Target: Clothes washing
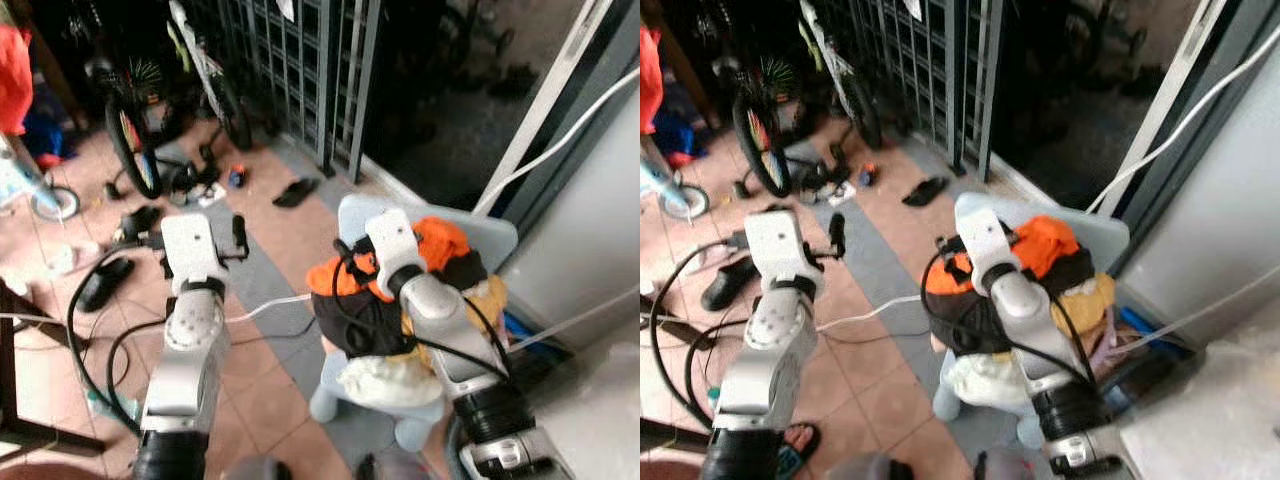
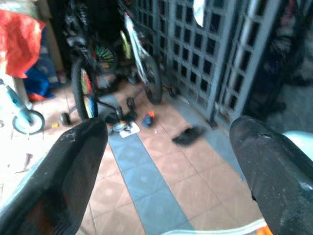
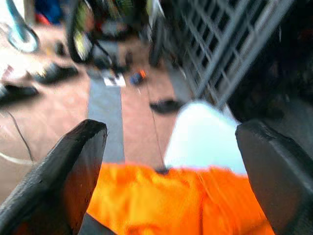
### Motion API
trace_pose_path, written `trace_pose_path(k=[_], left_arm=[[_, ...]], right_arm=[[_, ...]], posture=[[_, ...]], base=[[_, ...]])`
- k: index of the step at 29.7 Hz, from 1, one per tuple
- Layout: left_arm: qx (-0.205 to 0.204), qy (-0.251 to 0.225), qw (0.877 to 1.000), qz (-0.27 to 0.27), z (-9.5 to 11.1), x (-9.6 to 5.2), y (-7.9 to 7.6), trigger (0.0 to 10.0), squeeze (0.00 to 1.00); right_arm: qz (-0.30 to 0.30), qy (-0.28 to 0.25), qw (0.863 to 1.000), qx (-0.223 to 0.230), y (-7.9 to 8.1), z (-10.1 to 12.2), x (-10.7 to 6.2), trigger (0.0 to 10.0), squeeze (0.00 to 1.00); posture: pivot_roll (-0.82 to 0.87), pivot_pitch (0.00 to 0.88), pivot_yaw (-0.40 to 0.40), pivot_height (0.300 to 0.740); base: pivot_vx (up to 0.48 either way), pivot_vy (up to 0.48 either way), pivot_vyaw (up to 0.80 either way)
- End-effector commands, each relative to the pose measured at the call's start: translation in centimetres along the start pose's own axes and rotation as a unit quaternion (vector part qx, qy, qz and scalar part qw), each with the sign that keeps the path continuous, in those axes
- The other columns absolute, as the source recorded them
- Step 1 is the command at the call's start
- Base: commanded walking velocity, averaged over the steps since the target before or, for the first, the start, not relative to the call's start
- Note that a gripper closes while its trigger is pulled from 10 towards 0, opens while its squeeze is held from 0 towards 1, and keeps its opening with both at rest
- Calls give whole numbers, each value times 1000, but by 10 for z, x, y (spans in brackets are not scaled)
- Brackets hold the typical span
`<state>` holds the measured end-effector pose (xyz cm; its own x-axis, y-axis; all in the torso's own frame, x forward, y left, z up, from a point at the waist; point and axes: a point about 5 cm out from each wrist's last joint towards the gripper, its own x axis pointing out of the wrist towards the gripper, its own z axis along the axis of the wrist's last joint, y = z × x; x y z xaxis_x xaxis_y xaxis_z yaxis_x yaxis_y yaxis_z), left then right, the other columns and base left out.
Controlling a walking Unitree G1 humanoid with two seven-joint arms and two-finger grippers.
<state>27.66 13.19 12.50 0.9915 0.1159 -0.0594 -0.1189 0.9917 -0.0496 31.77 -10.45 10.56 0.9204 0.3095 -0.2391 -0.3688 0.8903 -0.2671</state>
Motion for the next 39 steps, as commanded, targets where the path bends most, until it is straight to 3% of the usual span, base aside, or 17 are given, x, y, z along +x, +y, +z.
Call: trace_pose_path(k=[1, 5, 12, 13, 14, 15, 23, 33, 36, 39], left_arm=[[4, 9, 1000, 3, -2, -5, 4, 10000, 0], [34, 14, 999, -11, -5, -21, 18, 10000, 0], [39, 36, 998, -21, -10, -36, 21, 10000, 0], [44, 33, 998, -24, -8, -36, 20, 10000, 0], [48, 30, 998, -28, -7, -36, 18, 10000, 0], [50, 28, 998, -31, -5, -36, 15, 10000, 0], [45, 41, 998, -34, -6, -44, 10, 10000, 0], [48, 48, 997, -29, -7, -40, 8, 10000, 0], [43, 56, 997, 12, -11, -36, 17, 10000, 0], [35, 56, 998, 20, -11, -32, 18, 10000, 0]], right_arm=[[-20, 21, 1000, 11, -6, -4, 2, 10000, 0], [-74, 79, 994, 17, -23, -24, 3, 10000, 0], [-116, 111, 987, -3, -34, -40, 3, 10000, 0], [-119, 116, 986, -17, -36, -43, 3, 6706, 0], [-126, 125, 984, -21, -39, -47, 4, 6706, 0], [-135, 138, 981, -20, -42, -51, 4, 118, 0], [-174, 186, 967, -15, -61, -64, 5, 0, 0], [-153, 204, 967, -18, -56, -73, 7, 0, 0], [-130, 201, 971, -18, -52, -74, 9, 0, 0], [-125, 204, 971, -11, -52, -76, 9, 0, 0]], posture=[[43, 106, 17, 740], [63, 142, 10, 740], [91, 165, 5, 740], [95, 166, 4, 740], [102, 172, -1, 740], [103, 175, -3, 740], [98, 186, -12, 740], [83, 178, -21, 740], [70, 167, -25, 740], [66, 161, -29, 740]], base=[[0, 0, 0], [0, 0, 0], [0, 0, 0], [0, 0, 0], [0, 0, 0], [0, 0, 0], [0, 0, 0], [0, 0, 0], [0, 0, 0], [0, 0, 0]])
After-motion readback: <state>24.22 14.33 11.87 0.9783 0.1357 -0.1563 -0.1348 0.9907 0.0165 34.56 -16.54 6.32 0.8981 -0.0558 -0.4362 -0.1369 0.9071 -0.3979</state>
